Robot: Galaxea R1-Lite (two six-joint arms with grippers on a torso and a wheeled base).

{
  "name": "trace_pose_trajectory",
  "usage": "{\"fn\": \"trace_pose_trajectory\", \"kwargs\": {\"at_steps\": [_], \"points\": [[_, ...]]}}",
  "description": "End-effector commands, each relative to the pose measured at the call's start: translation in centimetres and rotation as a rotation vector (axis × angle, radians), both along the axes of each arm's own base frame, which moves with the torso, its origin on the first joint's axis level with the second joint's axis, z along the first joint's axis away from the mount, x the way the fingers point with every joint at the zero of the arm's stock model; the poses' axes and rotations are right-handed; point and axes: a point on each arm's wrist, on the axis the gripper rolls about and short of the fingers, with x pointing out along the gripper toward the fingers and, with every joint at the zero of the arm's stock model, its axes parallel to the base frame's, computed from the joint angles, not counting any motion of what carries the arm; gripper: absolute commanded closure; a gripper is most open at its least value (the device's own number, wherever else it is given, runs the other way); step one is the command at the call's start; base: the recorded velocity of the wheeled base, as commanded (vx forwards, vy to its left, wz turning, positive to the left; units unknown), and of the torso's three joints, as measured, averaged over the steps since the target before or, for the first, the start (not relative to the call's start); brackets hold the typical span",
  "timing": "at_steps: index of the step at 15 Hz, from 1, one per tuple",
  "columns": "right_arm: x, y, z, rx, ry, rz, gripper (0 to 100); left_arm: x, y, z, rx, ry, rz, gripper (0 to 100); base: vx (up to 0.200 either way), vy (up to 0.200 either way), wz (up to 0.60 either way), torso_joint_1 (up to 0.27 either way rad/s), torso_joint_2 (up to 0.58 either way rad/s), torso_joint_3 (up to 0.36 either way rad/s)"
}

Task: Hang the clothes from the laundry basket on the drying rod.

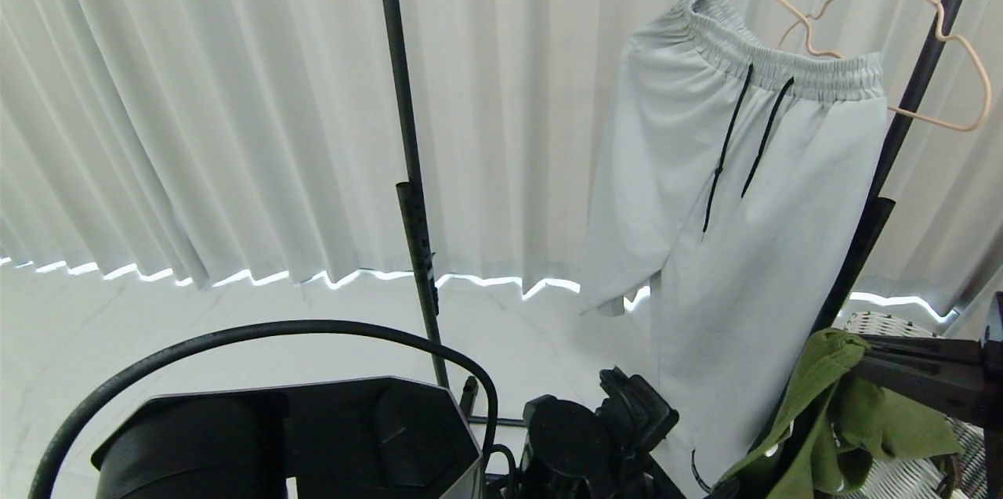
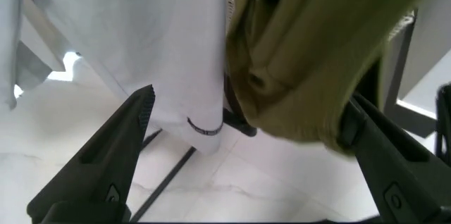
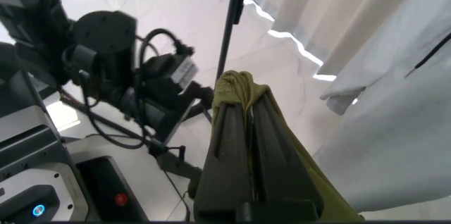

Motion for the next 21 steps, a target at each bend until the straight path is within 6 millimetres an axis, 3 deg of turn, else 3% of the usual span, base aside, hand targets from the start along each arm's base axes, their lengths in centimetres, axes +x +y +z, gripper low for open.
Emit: {"fn": "trace_pose_trajectory", "kwargs": {"at_steps": [1, 7, 16, 17, 21], "points": [[0.0, 0.2, -0.1, -0.005, 0.007, 0.014, 100, 0.7, -1.0, 1.4, -0.024, -0.035, -0.003, 0, 0.0, 0.0, 0.0, 0.0, 0.0, 0.0], [-0.1, 0.3, 0.0, -0.003, 0.001, 0.022, 100, 0.9, -1.2, -0.1, 0.101, -0.058, -0.024, 0, 0.0, 0.0, 0.0, 0.0, 0.0, 0.0], [0.0, 0.3, 0.0, -0.004, 0.003, 0.022, 100, 0.4, -0.6, -1.5, 0.155, -0.052, -0.036, 0, 0.0, 0.0, 0.0, 0.0, 0.0, 0.0], [0.0, 0.3, 0.0, -0.004, 0.003, 0.02, 100, 0.4, -0.6, -1.5, 0.156, -0.051, -0.036, 100, 0.0, 0.0, 0.0, 0.0, 0.0, 0.0], [0.0, 0.4, -0.1, -0.006, 0.005, 0.022, 100, 0.0, 0.2, -1.7, 0.174, -0.038, -0.034, 100, 0.0, 0.0, 0.0, 0.0, 0.0, 0.0]]}}
